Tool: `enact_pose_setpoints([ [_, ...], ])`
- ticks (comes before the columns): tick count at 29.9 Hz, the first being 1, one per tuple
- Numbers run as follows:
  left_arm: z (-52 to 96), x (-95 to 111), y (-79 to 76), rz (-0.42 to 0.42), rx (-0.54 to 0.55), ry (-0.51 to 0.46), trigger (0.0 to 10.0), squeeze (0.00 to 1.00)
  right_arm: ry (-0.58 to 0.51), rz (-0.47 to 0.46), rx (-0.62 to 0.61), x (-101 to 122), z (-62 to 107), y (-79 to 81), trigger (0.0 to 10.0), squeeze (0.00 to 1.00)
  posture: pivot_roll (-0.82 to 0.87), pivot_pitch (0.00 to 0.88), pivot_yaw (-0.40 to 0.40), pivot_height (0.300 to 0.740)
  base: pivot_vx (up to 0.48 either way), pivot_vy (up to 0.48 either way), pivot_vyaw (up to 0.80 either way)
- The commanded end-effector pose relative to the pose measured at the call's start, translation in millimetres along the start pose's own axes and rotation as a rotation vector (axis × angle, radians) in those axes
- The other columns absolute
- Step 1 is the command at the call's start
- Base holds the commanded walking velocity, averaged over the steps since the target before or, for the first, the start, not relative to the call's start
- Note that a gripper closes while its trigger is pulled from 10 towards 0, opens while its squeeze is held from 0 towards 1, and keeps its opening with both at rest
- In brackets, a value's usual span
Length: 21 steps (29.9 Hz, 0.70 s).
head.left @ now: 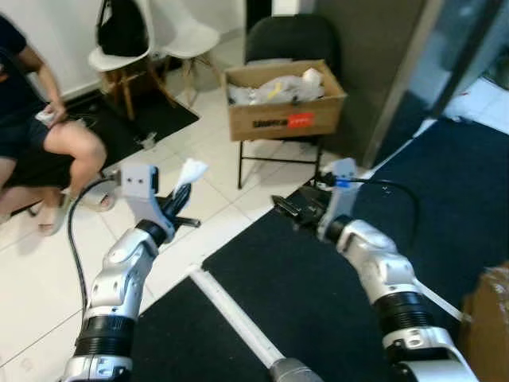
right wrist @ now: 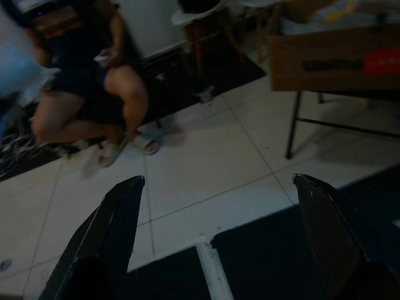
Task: Picking trash to rubbish bin
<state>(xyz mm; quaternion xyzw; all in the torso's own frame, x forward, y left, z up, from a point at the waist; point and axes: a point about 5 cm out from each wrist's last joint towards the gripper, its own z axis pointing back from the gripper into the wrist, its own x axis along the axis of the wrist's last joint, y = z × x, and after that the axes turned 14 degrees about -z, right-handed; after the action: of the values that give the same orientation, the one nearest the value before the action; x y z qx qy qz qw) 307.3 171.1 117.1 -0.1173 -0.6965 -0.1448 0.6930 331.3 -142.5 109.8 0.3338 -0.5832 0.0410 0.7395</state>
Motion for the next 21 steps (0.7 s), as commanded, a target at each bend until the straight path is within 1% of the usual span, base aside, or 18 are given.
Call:
enact_pose_setpoints([
  [1, 2.1, -2.3, 1.4, -0.006, 0.003, 0.014, 10.0, 0.0, 0.014, -0.014, 0.018, -4.3, -1.6, 4.5, 10.0, 0.0, -0.11, 0.0, 0.06, 0.74, 0.0, 0.0, -0.79],
  [11, 1.8, -0.8, -1.7, -0.016, -0.011, 0.006, 10.0, 0.0, 0.0, -0.027, 0.02, -1.9, 0.3, 3.2, 10.0, 0.0, -0.11, 0.0, 0.058, 0.74, 0.0, 0.0, -0.79],
  [21, 1.4, -1.3, -1.9, -0.026, -0.015, 0.014, 10.0, 0.0, -0.009, -0.036, 0.028, -0.6, 0.2, 3.9, 10.0, 0.0, -0.11, 0.0, 0.054, 0.74, 0.459, 0.0, 0.0],
])
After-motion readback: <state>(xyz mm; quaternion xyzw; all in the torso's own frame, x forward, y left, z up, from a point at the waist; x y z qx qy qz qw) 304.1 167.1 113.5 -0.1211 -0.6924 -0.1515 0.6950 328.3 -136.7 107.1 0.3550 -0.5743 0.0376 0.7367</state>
